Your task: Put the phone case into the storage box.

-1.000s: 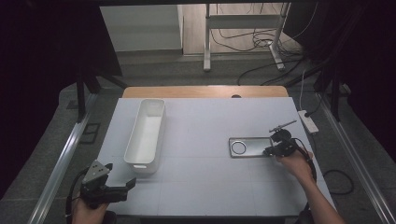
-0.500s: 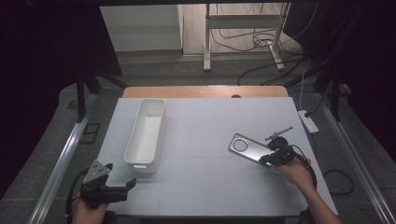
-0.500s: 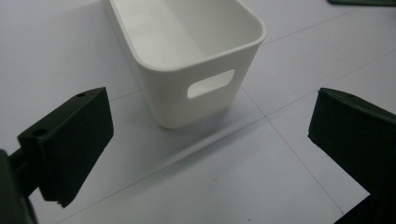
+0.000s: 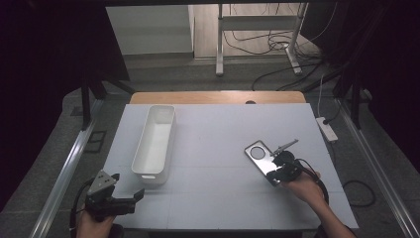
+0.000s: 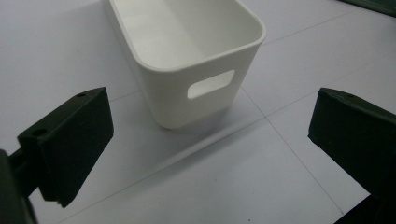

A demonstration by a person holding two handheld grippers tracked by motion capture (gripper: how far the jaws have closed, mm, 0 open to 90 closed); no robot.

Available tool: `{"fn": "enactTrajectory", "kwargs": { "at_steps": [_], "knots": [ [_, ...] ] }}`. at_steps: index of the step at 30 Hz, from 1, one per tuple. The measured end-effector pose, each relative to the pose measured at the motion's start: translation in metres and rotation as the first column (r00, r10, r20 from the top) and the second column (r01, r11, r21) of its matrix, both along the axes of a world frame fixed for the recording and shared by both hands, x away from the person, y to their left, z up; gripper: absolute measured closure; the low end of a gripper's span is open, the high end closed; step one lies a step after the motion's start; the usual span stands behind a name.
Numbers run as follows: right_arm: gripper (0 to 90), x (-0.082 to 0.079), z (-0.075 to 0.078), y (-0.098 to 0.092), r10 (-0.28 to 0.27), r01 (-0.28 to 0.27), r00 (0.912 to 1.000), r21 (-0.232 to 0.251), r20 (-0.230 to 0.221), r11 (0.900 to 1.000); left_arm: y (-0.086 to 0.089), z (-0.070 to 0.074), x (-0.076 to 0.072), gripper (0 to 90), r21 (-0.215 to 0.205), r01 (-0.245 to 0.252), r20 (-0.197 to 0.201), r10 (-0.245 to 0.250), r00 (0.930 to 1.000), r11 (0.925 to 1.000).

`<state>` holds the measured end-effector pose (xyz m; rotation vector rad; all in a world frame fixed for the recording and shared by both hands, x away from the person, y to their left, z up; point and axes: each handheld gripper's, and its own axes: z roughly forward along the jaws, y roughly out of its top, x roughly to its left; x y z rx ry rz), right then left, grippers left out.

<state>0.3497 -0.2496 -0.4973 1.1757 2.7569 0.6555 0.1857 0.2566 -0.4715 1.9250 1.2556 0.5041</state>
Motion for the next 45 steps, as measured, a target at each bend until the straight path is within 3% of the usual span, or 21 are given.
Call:
{"fn": "enactTrajectory", "kwargs": {
  "at_steps": [12, 17, 21, 25, 31, 40, 45],
  "knots": [
    [89.9, -0.001, -0.001, 0.018, 0.049, -0.049, 0.9988, 0.006, 0.0, 0.999, 0.0, 0.0, 0.0, 0.7, -0.001, 0.002, 0.0, -0.002, 1.0, 1.0],
    [89.6, -0.001, -0.001, 0.017, 0.046, -0.046, 0.9989, 0.012, -0.005, 0.999, 0.001, 0.0, 0.0, 0.7, -0.004, 0.001, 0.003, -0.001, 1.0, 1.0],
    [84.4, -0.001, 0.005, 0.012, 0.039, -0.04, 0.9989, 0.034, 0.024, 0.999, 0.0, 0.0, 0.0, 0.7, -0.003, 0.003, -0.001, -0.003, 1.0, 1.0],
    [75.0, 0.0, 0.011, 0.008, 0.017, -0.02, 0.9984, 0.058, 0.055, 0.998, 0.001, 0.0, 0.0, 0.7, -0.006, 0.002, 0.0, -0.002, 1.0, 1.0],
    [41.3, 0.003, 0.018, -0.001, -0.035, 0.027, 0.9938, 0.075, 0.106, 0.997, 0.001, 0.0, 0.0, 0.7, -0.007, 0.003, -0.002, -0.003, 1.0, 1.0],
    [6.0, 0.008, 0.023, -0.011, -0.121, 0.109, 0.9808, 0.081, 0.153, 0.991, 0.001, 0.0, 0.001, 0.7, -0.009, 0.004, -0.004, -0.004, 1.0, 0.9999],
    [0.3, 0.01, 0.025, -0.018, -0.144, 0.131, 0.9751, 0.082, 0.169, 0.988, 0.001, 0.0, 0.001, 0.7, -0.013, 0.004, -0.005, -0.004, 1.0, 0.9999]
  ]
}}
